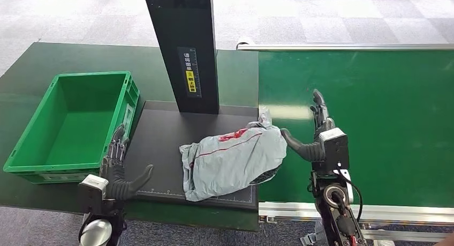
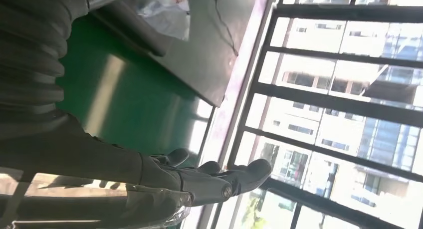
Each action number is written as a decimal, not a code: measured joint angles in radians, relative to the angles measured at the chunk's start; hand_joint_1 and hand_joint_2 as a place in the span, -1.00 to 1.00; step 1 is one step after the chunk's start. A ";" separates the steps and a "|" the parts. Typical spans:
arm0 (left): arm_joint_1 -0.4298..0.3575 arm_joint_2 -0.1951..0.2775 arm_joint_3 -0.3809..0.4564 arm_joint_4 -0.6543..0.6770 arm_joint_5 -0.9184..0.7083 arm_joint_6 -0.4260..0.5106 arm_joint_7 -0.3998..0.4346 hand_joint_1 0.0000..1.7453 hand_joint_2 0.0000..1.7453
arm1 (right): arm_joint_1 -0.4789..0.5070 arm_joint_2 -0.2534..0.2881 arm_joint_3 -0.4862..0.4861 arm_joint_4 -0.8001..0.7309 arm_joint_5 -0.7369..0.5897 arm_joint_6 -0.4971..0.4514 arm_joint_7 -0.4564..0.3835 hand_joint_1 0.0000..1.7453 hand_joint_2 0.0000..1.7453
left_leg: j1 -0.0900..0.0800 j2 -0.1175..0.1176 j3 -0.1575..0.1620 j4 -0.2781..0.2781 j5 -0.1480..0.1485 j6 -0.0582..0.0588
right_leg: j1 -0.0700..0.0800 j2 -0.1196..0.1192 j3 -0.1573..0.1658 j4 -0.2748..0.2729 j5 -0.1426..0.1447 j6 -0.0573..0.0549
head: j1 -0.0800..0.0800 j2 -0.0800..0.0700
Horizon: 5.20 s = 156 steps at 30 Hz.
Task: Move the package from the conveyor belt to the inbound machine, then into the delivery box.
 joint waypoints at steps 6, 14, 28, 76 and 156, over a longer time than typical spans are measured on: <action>0.041 0.001 0.008 -0.056 -0.010 -0.049 0.014 -1.00 1.00 | 0.101 -0.007 -0.142 -0.092 0.002 -0.003 0.010 -1.00 1.00 | 0.000 0.000 0.001 0.000 0.000 0.000 | 0.000 0.000 0.001 0.000 0.000 0.000 | 0.000 0.000; 0.082 -0.008 -0.049 -0.068 -0.049 -0.134 0.027 -1.00 1.00 | 0.169 0.030 -0.222 -0.151 0.003 -0.004 0.013 -1.00 1.00 | 0.000 0.000 0.000 0.000 0.000 0.000 | 0.000 0.000 0.000 0.000 0.000 0.000 | 0.000 0.000; 0.053 -0.019 -0.209 -0.020 -0.217 -0.189 0.068 -1.00 1.00 | 0.211 0.071 -0.309 -0.212 0.001 0.012 0.010 -1.00 1.00 | 0.000 0.001 0.001 0.000 0.000 0.000 | 0.000 0.000 0.001 0.000 0.000 0.000 | 0.000 0.000; -0.227 0.004 -0.659 0.348 -1.179 0.234 0.416 -1.00 1.00 | 0.253 0.181 -0.433 -0.336 0.035 0.066 -0.001 -1.00 1.00 | 0.000 0.001 0.002 0.000 0.000 0.000 | 0.000 0.000 0.001 0.000 0.000 0.000 | 0.000 0.000; -0.210 0.079 -0.561 0.264 -0.988 0.204 0.313 -1.00 1.00 | 0.279 0.198 -0.431 -0.366 0.002 0.035 -0.019 -1.00 1.00 | 0.000 0.000 0.001 0.000 0.000 0.000 | 0.000 0.000 0.001 0.000 0.000 0.000 | 0.000 0.000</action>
